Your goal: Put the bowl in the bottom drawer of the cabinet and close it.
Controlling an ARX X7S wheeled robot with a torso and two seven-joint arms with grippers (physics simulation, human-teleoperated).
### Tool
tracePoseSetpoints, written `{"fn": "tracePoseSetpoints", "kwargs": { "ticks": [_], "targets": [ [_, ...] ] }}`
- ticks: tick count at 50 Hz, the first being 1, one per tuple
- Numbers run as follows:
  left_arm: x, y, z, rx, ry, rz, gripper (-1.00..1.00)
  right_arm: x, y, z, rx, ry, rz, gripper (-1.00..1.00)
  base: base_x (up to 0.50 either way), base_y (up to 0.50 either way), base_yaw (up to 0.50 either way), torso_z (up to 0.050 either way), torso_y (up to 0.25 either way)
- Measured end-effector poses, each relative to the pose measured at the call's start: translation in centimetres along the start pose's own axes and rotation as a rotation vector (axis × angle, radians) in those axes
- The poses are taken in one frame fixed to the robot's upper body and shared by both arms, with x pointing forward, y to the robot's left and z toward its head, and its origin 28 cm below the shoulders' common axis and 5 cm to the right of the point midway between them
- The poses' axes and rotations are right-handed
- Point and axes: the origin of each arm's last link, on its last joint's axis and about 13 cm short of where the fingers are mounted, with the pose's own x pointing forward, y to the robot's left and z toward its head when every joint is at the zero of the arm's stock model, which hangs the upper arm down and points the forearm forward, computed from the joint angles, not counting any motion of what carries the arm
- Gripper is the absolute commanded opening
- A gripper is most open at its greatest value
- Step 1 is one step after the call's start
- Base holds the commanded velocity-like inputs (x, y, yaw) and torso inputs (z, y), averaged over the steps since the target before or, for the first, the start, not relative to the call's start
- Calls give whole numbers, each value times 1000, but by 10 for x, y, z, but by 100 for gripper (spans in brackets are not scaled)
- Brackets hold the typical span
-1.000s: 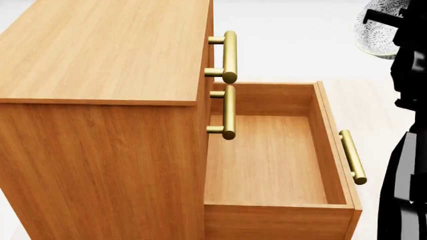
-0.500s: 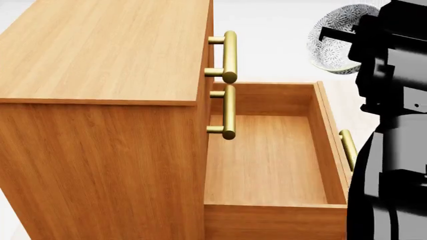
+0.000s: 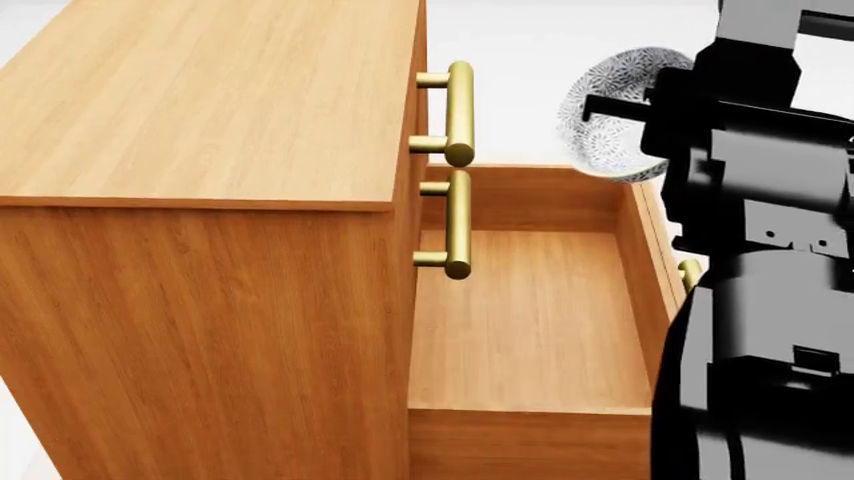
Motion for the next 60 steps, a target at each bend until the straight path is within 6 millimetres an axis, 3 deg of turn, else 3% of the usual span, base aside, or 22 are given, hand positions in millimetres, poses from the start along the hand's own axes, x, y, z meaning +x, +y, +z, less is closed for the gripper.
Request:
{"fn": "tracePoseSetpoints", "kwargs": {
  "ticks": [60],
  "targets": [
    [0, 0, 0, 0, -1, 0, 100, 10, 5, -39, -125, 94, 105, -100, 0, 0, 0, 0, 0]
  ]
}}
